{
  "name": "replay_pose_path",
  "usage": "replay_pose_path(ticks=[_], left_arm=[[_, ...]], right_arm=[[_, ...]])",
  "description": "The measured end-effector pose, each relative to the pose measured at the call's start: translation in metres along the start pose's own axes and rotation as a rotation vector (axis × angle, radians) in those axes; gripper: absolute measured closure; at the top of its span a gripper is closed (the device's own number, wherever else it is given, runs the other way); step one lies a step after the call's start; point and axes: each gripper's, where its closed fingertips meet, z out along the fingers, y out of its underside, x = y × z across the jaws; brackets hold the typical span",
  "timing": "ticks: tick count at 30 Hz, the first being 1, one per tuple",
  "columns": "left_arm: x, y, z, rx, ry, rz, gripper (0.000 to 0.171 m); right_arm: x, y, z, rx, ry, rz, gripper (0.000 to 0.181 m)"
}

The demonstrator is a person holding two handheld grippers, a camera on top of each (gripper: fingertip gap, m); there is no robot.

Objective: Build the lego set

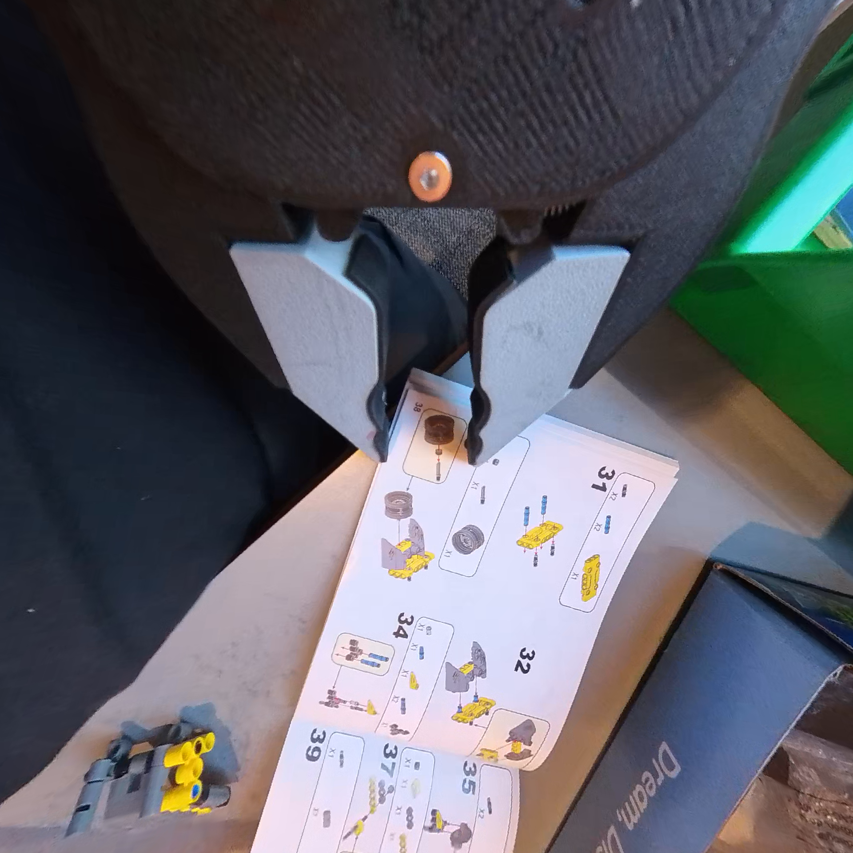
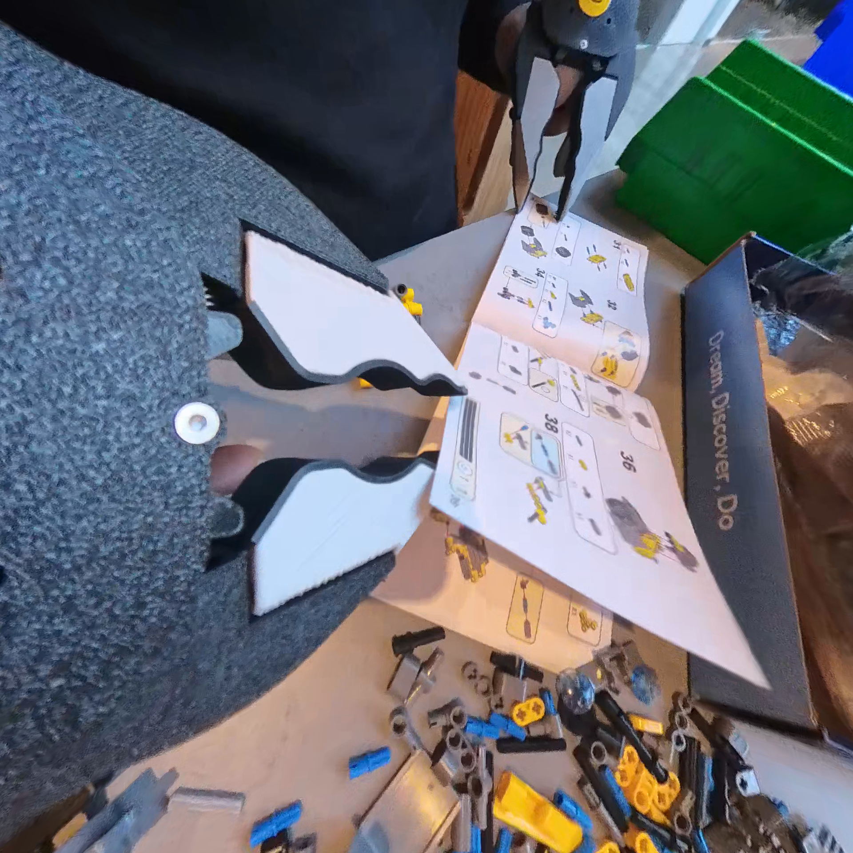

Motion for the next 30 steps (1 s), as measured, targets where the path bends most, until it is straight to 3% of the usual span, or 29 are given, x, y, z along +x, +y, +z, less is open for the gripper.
replay_pose_path(ticks=[16, 30], left_arm=[[-0.003, 0.000, 0.001, -0.024, -0.015, -0.021, 0.133], [-0.004, -0.002, 0.004, -0.015, 0.004, -0.039, 0.133]], right_arm=[[0.029, -0.007, -0.010, 0.054, 0.007, 0.125, 0.161], [0.022, -0.010, -0.012, 0.089, 0.014, 0.021, 0.181]])
